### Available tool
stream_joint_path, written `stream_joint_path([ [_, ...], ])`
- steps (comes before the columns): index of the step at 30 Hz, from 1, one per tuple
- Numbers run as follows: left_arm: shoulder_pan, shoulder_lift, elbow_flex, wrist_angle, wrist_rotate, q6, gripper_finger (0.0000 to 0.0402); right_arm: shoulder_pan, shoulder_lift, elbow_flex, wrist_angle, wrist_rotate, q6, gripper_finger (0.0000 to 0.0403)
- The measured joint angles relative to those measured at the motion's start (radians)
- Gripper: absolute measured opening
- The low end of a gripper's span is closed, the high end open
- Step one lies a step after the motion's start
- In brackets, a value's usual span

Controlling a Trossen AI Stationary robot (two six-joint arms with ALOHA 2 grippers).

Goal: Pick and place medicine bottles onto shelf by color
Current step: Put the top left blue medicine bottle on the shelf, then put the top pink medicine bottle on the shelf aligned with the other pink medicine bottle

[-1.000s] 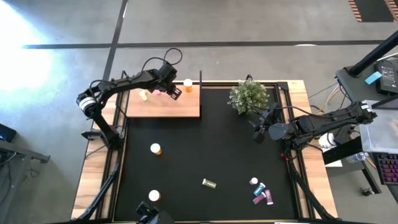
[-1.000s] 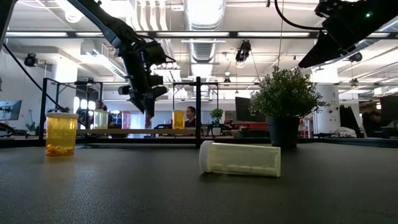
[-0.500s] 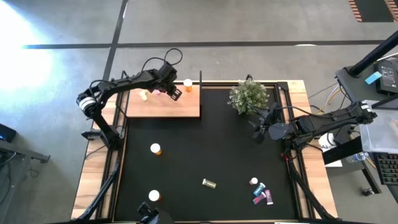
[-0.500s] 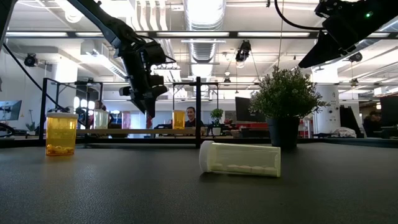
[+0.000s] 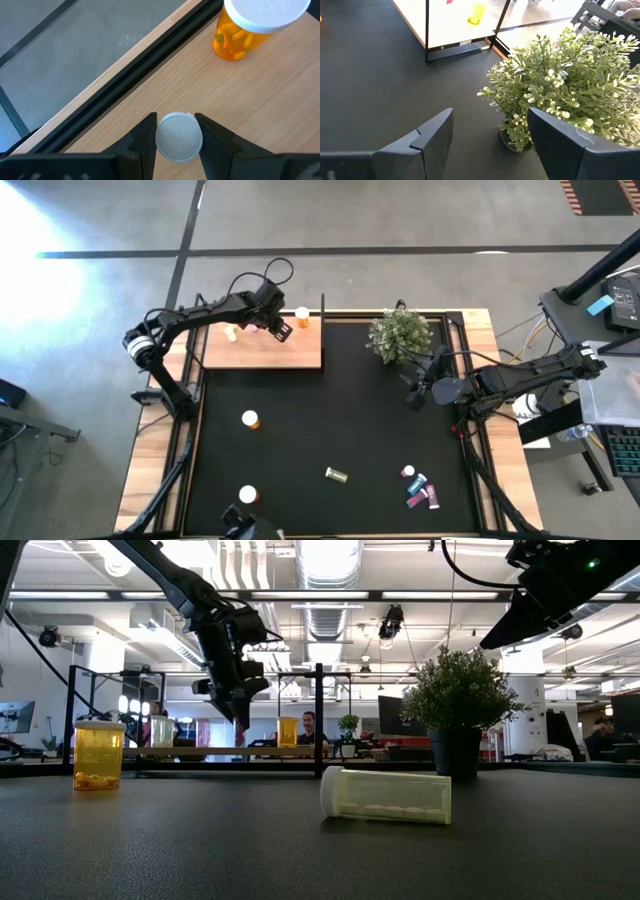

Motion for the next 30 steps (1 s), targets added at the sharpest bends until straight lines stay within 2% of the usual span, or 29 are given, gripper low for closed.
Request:
stream_joint_path([
  [7, 0.000, 0.000, -0.001, 0.010, 0.000, -0.001, 0.0107, 0.000, 0.000, 0.000, 0.000, 0.000, 0.000, 0.0244],
  [16, 0.000, 0.000, -0.001, 0.027, 0.000, -0.002, 0.0173, 0.000, 0.000, 0.000, 0.000, 0.000, 0.000, 0.0244],
  [25, -0.006, -0.010, 0.033, 0.027, 0.000, -0.010, 0.0202, 0.000, 0.000, 0.000, 0.000, 0.000, 0.000, 0.0244],
  [30, -0.043, -0.064, 0.036, 0.017, 0.000, -0.011, 0.0218, 0.000, 0.000, 0.000, 0.000, 0.000, 0.000, 0.0244],
])
